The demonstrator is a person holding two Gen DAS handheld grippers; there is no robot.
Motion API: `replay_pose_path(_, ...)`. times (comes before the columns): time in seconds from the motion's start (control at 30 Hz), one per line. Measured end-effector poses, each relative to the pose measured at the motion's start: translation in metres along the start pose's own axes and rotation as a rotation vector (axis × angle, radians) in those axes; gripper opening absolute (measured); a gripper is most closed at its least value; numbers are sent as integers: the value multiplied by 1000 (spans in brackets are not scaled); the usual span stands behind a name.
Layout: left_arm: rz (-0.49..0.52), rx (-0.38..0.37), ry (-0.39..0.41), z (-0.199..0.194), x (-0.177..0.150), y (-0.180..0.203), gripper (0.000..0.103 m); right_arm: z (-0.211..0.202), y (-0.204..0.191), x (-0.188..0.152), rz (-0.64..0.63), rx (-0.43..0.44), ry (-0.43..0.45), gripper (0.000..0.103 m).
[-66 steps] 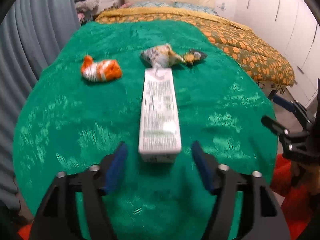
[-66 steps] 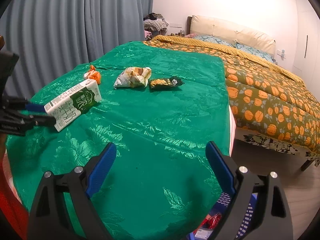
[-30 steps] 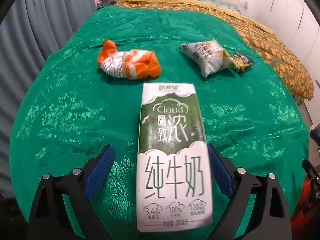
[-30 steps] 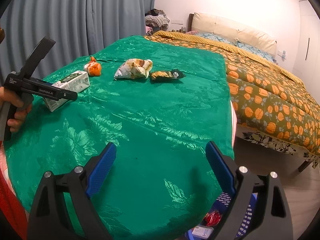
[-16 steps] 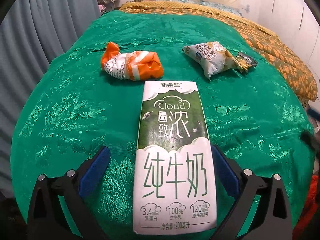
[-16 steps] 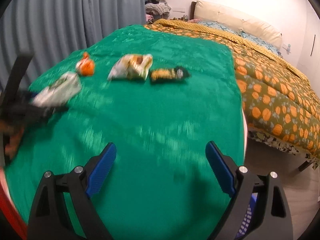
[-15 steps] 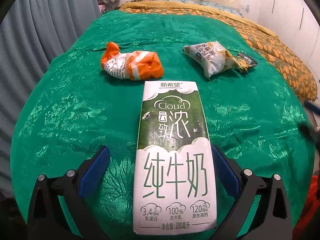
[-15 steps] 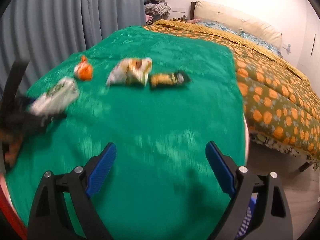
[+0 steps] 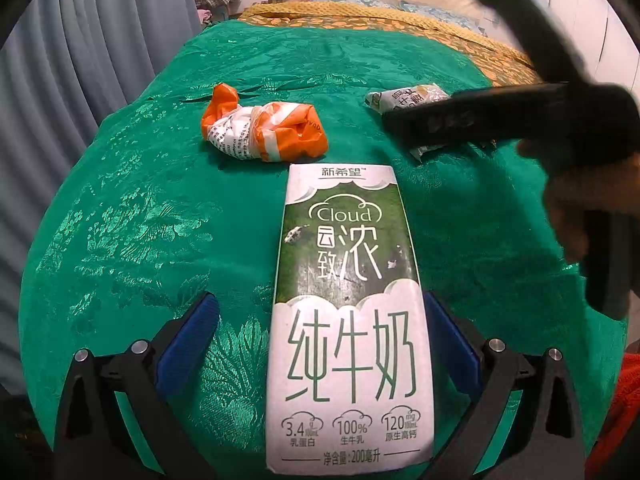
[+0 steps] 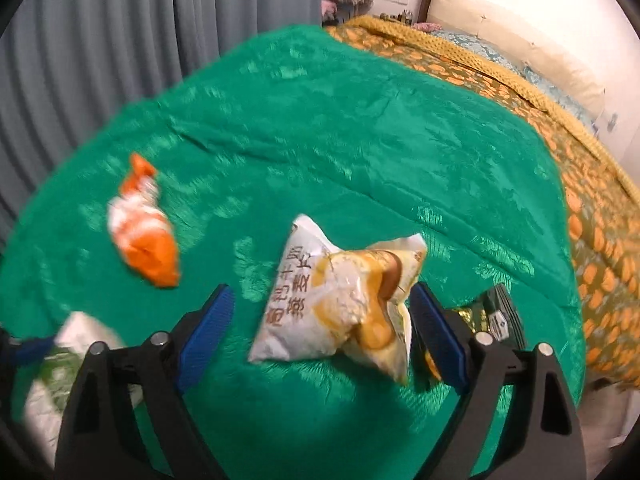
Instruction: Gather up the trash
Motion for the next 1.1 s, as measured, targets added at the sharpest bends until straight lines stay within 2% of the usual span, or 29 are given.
replay_pose_path(0.13,0,-1,0,0,0,0,99,-8,14,-6,47,23,16,50)
replay_pose_path(0.27,0,0,0,0,0,0,99,-39,20,-20,26,89,60,49)
replay_pose_path(0.33,0,0,0,0,0,0,99,-61,23,-40,1,117,72,49)
replay_pose_path(0.43,0,1,-1,0,1,0,99,-91,27,-87,-36,137,74,49)
replay_pose_path(0.57,2,5,-2,1,1,0,99,-115,30,-141,-15,137,72,50)
replay_pose_path(0.63,2,5,-2,2,2,-1,98,-124,27,-162,1,113,103,54)
replay_pose_path(0.67,2,5,-2,2,2,-1,98,-127,26,-167,6,95,118,60)
replay_pose_path(0.7,2,5,-2,2,2,-1,98,-129,27,-172,25,73,142,77)
replay_pose_path(0.73,2,5,-2,2,2,-1,98,-129,28,-175,42,72,152,85)
replay_pose_path(0.97,3,4,-1,2,2,-1,99,-109,37,-195,135,111,80,87)
replay_pose_path(1.1,3,4,-1,2,1,-1,99,-110,38,-199,145,109,86,89)
Point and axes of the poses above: each gripper's, at about its wrist camera, not at the fingertips, and z roughly the way its jaws point, y to its right, x to its top, the point moved 6 cm from there along z, roughly the way its jaws point, and after that the axes turned 15 degrees about -x, right-handed, at the moved point
